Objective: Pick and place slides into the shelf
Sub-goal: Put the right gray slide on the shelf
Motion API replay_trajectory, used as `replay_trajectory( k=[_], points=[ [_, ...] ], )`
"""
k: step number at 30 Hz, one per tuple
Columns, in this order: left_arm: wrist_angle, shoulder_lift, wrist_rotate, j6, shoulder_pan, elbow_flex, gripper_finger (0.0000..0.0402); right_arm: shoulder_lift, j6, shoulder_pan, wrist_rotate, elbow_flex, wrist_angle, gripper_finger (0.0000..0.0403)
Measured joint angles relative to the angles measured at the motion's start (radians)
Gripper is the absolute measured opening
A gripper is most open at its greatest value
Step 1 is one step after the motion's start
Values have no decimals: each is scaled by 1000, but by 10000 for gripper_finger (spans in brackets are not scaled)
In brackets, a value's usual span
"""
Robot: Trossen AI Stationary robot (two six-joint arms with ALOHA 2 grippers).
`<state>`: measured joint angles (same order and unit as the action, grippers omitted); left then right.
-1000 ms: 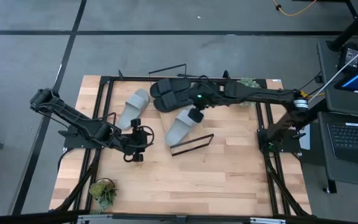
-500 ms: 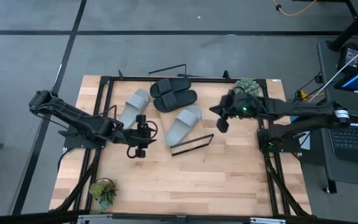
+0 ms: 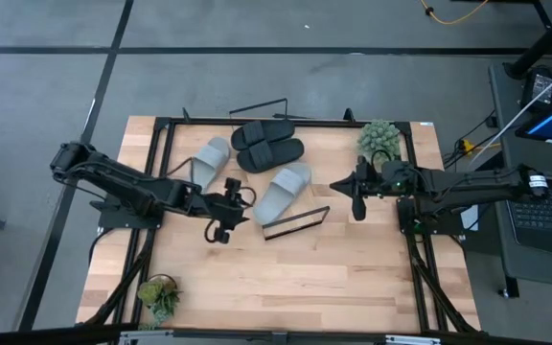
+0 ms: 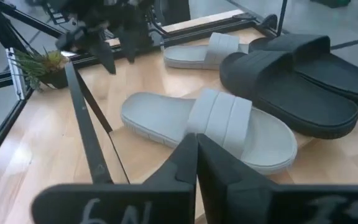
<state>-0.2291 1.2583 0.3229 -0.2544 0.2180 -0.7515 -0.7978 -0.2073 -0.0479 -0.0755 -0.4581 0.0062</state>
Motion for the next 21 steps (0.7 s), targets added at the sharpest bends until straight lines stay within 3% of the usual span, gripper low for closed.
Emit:
replay_trajectory(
  k=[5,12,21],
  points=[
    [-9,106,-1,-87,8,-54,176,3,-19,0,0,5,3,10],
    [-67,214,13,-93,29,-123,176,2,-18,0,1,5,-3,11],
    [-73,307,106,-100,60,-169,176,2,3,0,1,4,-4,11]
  ],
)
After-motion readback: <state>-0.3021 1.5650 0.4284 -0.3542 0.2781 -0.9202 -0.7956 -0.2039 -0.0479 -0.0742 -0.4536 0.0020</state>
